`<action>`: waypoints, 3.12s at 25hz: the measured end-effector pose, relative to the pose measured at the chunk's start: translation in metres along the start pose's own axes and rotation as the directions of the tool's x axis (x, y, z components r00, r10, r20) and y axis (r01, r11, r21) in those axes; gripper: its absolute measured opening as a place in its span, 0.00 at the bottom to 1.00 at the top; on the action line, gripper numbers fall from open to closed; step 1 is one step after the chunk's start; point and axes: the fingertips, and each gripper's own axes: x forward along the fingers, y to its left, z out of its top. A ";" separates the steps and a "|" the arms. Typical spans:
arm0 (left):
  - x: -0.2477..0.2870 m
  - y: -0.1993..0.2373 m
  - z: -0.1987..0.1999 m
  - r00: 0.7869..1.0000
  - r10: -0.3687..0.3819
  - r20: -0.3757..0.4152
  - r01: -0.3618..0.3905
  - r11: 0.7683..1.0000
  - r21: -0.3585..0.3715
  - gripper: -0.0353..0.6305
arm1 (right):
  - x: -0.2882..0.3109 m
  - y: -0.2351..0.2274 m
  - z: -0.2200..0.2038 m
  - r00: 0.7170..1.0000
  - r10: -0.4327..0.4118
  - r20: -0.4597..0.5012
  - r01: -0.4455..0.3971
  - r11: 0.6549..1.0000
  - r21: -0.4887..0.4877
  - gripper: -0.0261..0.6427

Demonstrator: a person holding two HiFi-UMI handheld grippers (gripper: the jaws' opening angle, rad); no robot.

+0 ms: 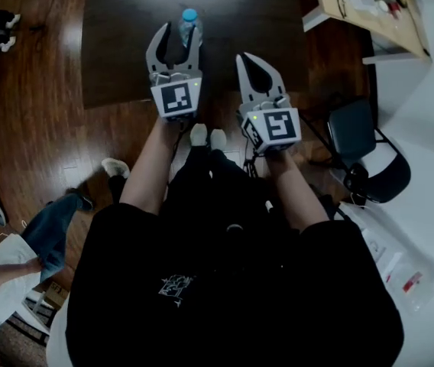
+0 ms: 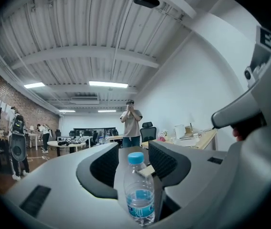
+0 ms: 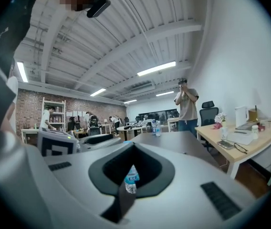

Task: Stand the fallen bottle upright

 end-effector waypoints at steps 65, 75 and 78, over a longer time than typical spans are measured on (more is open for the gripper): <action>-0.429 -0.104 0.101 0.988 -0.145 0.058 0.147 0.989 -0.026 0.04 | -0.340 0.193 -0.022 0.979 -0.104 0.174 0.110 0.994 -0.023 0.08; -0.504 -0.173 0.102 0.996 -0.089 0.027 0.089 0.996 -0.023 0.04 | -0.438 0.183 -0.060 0.988 -0.067 0.142 0.067 0.998 0.010 0.08; -0.525 -0.181 0.098 0.998 -0.063 0.014 0.063 0.998 -0.020 0.04 | -0.453 0.183 -0.073 0.989 -0.058 0.133 0.055 0.998 0.028 0.08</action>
